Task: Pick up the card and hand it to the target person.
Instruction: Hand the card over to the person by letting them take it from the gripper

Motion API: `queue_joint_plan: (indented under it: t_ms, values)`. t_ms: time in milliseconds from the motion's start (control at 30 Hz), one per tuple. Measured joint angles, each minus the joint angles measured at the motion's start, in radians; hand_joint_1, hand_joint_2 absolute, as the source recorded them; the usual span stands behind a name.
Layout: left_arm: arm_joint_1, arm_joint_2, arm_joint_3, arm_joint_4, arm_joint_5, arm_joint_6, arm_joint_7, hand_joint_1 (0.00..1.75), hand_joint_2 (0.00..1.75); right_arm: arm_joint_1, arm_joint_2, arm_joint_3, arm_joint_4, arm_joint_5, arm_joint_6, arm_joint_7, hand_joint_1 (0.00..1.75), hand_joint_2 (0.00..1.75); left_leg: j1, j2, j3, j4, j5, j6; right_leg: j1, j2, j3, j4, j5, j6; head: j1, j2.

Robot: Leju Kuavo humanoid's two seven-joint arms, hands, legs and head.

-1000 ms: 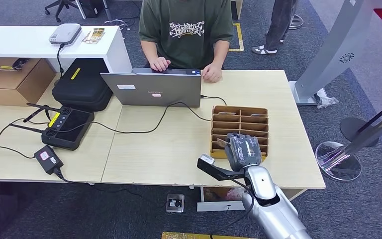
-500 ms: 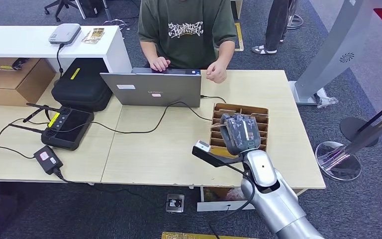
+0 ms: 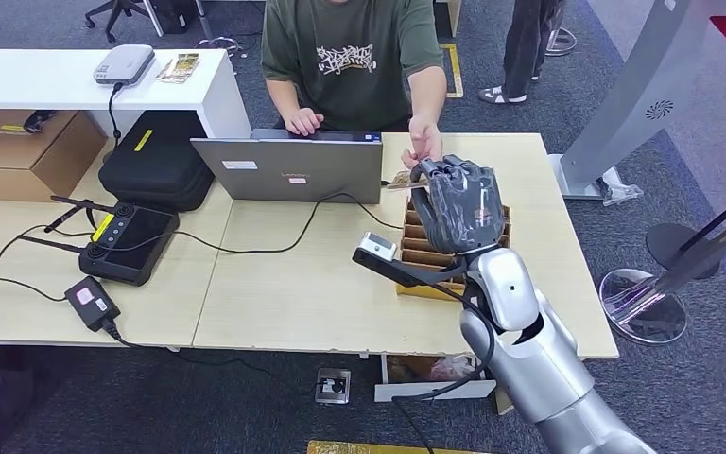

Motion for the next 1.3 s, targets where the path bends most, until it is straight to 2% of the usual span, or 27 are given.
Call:
queue_joint_plan:
  t_ms: [333, 367, 400, 467, 500, 533, 1100, 1300]
  values:
    - [0.000, -0.004, 0.000, 0.000, -0.005, 0.001, 0.002, 0.00, 0.00, -0.028, 0.001, 0.004, 0.066, -0.012, -0.006, 0.017, 1.45, 1.75, 0.000, 0.000, 0.000, 0.000, 0.000, 0.000, 0.000, 0.000, 0.000, 0.000, 0.000, 0.000, 0.000, 0.000]
    - [0.000, -0.005, 0.000, 0.000, -0.006, 0.001, -0.001, 0.00, 0.00, -0.031, 0.001, 0.004, 0.075, -0.014, -0.007, 0.018, 1.25, 1.75, 0.000, 0.000, 0.000, 0.000, 0.000, 0.000, 0.000, 0.000, 0.000, 0.000, 0.000, 0.000, 0.000, 0.000]
    - [0.000, -0.006, 0.000, 0.000, -0.007, 0.002, -0.003, 0.00, 0.00, -0.034, 0.002, 0.004, 0.083, -0.014, -0.009, 0.021, 0.96, 1.75, 0.000, 0.000, 0.000, 0.000, 0.000, 0.000, 0.000, 0.000, 0.000, 0.000, 0.000, 0.000, 0.000, 0.000]
    - [0.000, -0.007, 0.000, 0.000, -0.009, 0.003, -0.004, 0.00, 0.00, -0.040, 0.002, 0.004, 0.097, -0.013, -0.012, 0.023, 0.25, 1.75, 0.000, 0.000, 0.000, 0.000, 0.000, 0.000, 0.000, 0.000, 0.000, 0.000, 0.000, 0.000, 0.000, 0.000]
    - [0.000, -0.007, 0.000, 0.000, -0.010, 0.003, -0.004, 0.00, 0.00, -0.042, 0.003, 0.004, 0.103, -0.013, -0.014, 0.024, 0.08, 1.75, 0.000, 0.000, 0.000, 0.000, 0.000, 0.000, 0.000, 0.000, 0.000, 0.000, 0.000, 0.000, 0.000, 0.000]
    - [0.000, -0.007, 0.000, 0.000, -0.011, 0.004, -0.004, 0.00, 0.00, -0.044, 0.004, 0.004, 0.108, -0.013, -0.014, 0.025, 0.00, 1.75, 0.000, 0.000, 0.000, 0.000, 0.000, 0.000, 0.000, 0.000, 0.000, 0.000, 0.000, 0.000, 0.000, 0.000]
    - [-0.001, -0.005, 0.000, 0.000, -0.017, -0.022, -0.023, 0.00, 0.00, -0.048, 0.006, 0.004, 0.146, -0.012, -0.023, 0.034, 0.00, 1.75, 0.000, 0.000, 0.000, 0.000, 0.000, 0.000, 0.000, 0.000, 0.000, 0.000, 0.000, 0.000, 0.000, 0.000]
    - [-0.001, -0.006, 0.000, 0.000, -0.016, 0.003, -0.023, 0.00, 0.00, -0.047, 0.006, 0.003, 0.164, -0.024, -0.019, 0.044, 0.00, 1.75, 0.000, 0.000, 0.000, 0.000, 0.000, 0.000, 0.000, 0.000, 0.000, 0.000, 0.000, 0.000, 0.000, 0.000]
